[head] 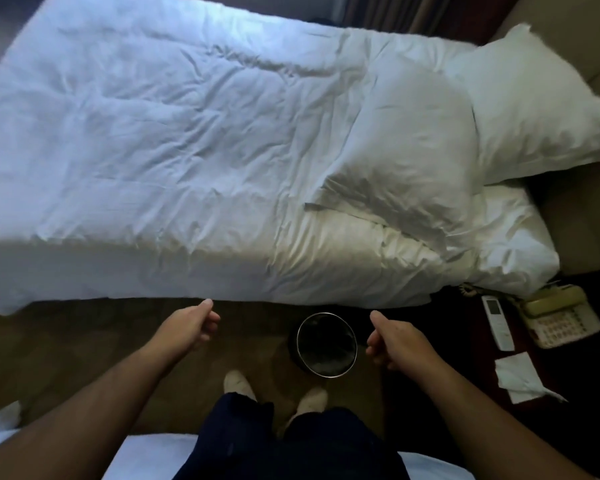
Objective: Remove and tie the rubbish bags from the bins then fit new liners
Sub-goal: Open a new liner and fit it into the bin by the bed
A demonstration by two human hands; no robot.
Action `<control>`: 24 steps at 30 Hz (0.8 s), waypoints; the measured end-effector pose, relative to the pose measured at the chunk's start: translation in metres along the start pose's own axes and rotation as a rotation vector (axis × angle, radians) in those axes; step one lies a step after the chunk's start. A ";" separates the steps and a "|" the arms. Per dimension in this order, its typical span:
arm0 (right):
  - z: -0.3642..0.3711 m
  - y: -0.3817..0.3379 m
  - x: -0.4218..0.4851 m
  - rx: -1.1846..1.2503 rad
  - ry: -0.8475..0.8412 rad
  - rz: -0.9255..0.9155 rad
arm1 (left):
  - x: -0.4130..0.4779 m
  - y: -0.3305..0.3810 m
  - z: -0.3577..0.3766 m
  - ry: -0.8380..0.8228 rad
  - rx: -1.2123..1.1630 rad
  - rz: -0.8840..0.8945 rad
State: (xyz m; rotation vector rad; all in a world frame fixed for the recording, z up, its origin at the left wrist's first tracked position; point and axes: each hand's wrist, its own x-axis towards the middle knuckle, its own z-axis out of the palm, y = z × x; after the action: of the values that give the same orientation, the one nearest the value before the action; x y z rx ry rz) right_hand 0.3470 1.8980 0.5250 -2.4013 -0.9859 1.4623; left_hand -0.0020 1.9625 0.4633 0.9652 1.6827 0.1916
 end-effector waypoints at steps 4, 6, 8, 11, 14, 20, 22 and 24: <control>0.005 -0.021 0.007 0.031 -0.044 -0.032 | -0.016 -0.002 -0.017 0.056 -0.060 -0.006; 0.015 -0.032 0.018 0.027 -0.093 -0.054 | -0.030 -0.011 -0.028 0.101 -0.109 -0.024; 0.030 -0.043 0.030 -0.005 -0.147 -0.095 | -0.047 -0.025 -0.042 0.162 -0.140 -0.037; 0.058 -0.063 0.041 -0.062 -0.181 -0.212 | -0.072 -0.052 -0.066 0.267 -0.209 -0.069; 0.082 -0.090 0.041 -0.169 -0.177 -0.308 | -0.091 -0.079 -0.092 0.345 -0.303 -0.113; 0.132 -0.169 0.037 -0.404 -0.160 -0.492 | -0.088 -0.125 -0.149 0.466 -0.528 -0.151; 0.156 -0.199 0.029 -0.421 -0.149 -0.510 | -0.082 -0.142 -0.173 0.468 -0.606 -0.165; 0.185 -0.226 0.022 -0.426 -0.159 -0.513 | -0.076 -0.158 -0.203 0.459 -0.643 -0.181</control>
State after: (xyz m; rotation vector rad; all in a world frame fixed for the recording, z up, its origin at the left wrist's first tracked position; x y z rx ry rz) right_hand 0.0967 2.0501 0.5177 -2.0422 -1.9448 1.3584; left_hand -0.2539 1.8779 0.5004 0.2904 1.9232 0.8258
